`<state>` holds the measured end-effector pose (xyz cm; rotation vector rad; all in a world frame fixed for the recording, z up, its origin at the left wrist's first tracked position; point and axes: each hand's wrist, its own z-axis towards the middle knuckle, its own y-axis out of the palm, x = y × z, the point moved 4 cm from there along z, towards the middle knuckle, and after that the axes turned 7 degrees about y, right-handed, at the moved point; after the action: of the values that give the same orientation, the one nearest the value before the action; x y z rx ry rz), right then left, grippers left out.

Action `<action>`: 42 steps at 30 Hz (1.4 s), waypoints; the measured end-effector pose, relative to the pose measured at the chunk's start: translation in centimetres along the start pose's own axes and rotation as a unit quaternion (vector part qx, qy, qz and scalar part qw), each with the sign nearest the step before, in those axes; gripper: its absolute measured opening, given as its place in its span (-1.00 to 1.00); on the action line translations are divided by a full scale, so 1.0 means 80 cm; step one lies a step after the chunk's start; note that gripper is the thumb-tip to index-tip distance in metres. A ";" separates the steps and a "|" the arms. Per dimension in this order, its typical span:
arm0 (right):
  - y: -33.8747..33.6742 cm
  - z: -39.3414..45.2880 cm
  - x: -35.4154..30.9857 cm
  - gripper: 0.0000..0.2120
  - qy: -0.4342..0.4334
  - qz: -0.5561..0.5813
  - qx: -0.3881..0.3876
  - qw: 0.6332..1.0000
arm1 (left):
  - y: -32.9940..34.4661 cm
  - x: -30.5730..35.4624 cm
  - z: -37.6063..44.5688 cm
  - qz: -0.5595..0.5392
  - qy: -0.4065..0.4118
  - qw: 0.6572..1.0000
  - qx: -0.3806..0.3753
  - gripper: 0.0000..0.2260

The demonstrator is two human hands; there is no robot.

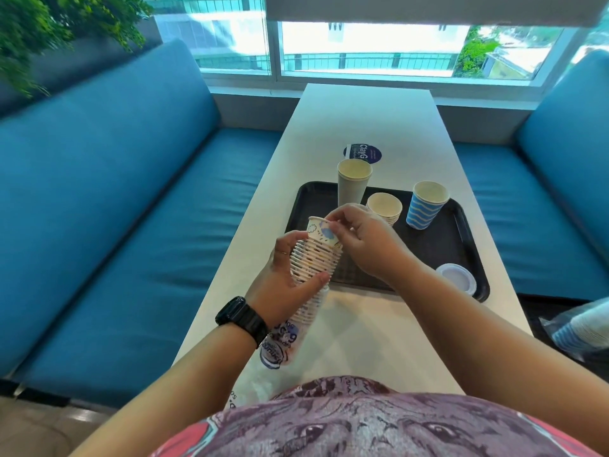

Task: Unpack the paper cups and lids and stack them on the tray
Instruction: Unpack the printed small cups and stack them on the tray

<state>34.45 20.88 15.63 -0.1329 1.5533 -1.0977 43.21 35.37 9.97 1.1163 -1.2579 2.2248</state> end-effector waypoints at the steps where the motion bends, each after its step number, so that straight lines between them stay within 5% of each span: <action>1: -0.001 0.002 0.003 -0.87 0.009 0.016 -0.001 1.000 | 0.000 0.001 0.000 0.000 0.002 1.000 -0.002 -0.38; 7: -0.004 0.007 0.028 -0.97 0.112 0.206 -0.087 0.968 | 0.002 0.000 -0.001 -0.003 0.002 1.000 -0.016 -0.38; 9: -0.013 0.011 0.034 -0.93 0.106 0.228 -0.060 0.966 | 0.002 -0.003 0.000 -0.002 -0.008 1.000 -0.020 -0.39; 13: -0.056 0.035 0.051 -0.81 0.073 0.169 0.068 0.981 | 0.004 -0.011 -0.001 -0.005 -0.037 0.999 -0.021 -0.43; 19: -0.115 0.078 0.077 -0.86 -0.003 -0.073 0.200 0.977 | 0.009 -0.018 0.000 -0.010 -0.061 0.998 -0.020 -0.38; 27: -0.088 0.083 0.132 -0.81 -0.044 -0.194 0.158 0.967 | 0.011 -0.027 0.007 -0.014 -0.070 0.997 -0.020 -0.35; 42: -0.037 0.061 0.188 -0.72 0.012 -0.147 0.141 0.979 | 0.016 -0.031 0.007 -0.021 -0.081 0.996 -0.032 -0.35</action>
<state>32.23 7.21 7.40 -0.1590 1.4112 -1.5464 44.21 34.41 7.50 1.3084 -1.3467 2.0844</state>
